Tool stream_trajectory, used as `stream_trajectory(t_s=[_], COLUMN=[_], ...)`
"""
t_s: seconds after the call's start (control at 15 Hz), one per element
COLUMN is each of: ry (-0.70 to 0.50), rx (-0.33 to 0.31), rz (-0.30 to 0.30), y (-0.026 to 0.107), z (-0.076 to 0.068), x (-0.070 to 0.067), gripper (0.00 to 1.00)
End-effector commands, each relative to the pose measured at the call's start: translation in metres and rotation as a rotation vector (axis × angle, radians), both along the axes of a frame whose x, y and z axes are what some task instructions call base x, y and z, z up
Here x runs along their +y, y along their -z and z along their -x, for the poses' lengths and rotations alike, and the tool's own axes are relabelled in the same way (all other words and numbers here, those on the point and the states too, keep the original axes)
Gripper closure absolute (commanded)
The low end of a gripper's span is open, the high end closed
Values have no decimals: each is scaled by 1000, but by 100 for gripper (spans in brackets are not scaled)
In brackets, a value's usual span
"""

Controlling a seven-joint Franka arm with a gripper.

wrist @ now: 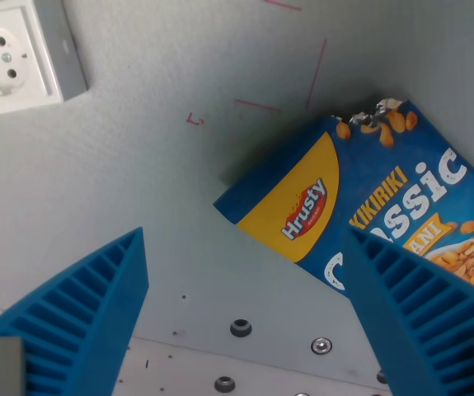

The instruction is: Rotate around base positive z

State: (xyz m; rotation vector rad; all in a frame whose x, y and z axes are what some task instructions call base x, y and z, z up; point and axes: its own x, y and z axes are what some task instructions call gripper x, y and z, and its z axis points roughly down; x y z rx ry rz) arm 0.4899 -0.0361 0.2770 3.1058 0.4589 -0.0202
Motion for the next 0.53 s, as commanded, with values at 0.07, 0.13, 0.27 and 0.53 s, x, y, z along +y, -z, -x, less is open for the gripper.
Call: stream_trajectory(t_s=[0.07,0.13,0.27,0.53], ry=[-131,-145,-171,-225], rx=[-5,-5,-5,-5], rz=[1,1,1,1], y=[-2,-2,-2,-2], z=[0,0,0,0], x=[-1,-1,-1,-1], gripper=[0,0,0,0])
